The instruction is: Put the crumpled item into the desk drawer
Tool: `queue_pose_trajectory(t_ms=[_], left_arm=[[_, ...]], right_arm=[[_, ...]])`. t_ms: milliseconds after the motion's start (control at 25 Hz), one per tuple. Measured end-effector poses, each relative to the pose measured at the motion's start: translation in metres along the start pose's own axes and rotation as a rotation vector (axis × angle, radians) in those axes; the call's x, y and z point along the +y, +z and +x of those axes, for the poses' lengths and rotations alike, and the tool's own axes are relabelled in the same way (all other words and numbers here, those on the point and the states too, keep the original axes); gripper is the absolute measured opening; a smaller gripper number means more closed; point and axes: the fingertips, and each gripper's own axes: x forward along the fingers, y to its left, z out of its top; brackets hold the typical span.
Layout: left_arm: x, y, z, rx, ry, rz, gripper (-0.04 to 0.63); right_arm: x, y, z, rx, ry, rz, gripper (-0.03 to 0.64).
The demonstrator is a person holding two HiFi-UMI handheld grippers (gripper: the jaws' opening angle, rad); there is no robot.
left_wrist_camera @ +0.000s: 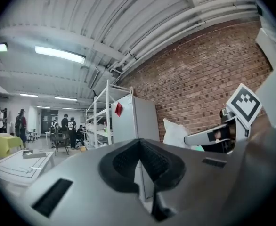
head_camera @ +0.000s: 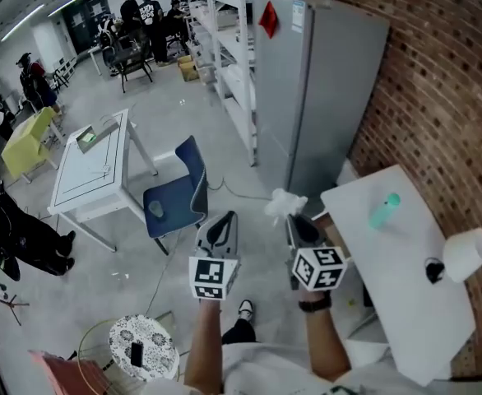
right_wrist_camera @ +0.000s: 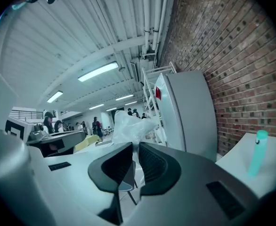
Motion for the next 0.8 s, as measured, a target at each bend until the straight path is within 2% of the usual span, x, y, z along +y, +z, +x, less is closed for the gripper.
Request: queue_pose_trajectory(t_ms=[160, 360, 640, 800], left_arm=[[0.015, 0.000, 0.057, -0.010, -0.097, -0.005, -0.003], [0.013, -0.019, 0.114, 0.018, -0.239, -0.005, -0.004], [-0.027, -0.045, 0.187, -0.002, -0.457, -0.008, -0.003], [-0.072, -0.073, 0.218, 0.046, -0.552, -0.032, -0.003]], right_arm=[[-0.013, 0.006, 0.047, -0.002, -0.063, 0.017, 0.032], [-0.043, -0.003, 0.077, 0.002, -0.179, 0.058, 0.032], [-0.103, -0.040, 0.074, 0.021, -0.363, 0.117, 0.032], [-0.152, -0.069, 0.053, 0.071, -0.461, 0.138, 0.032]])
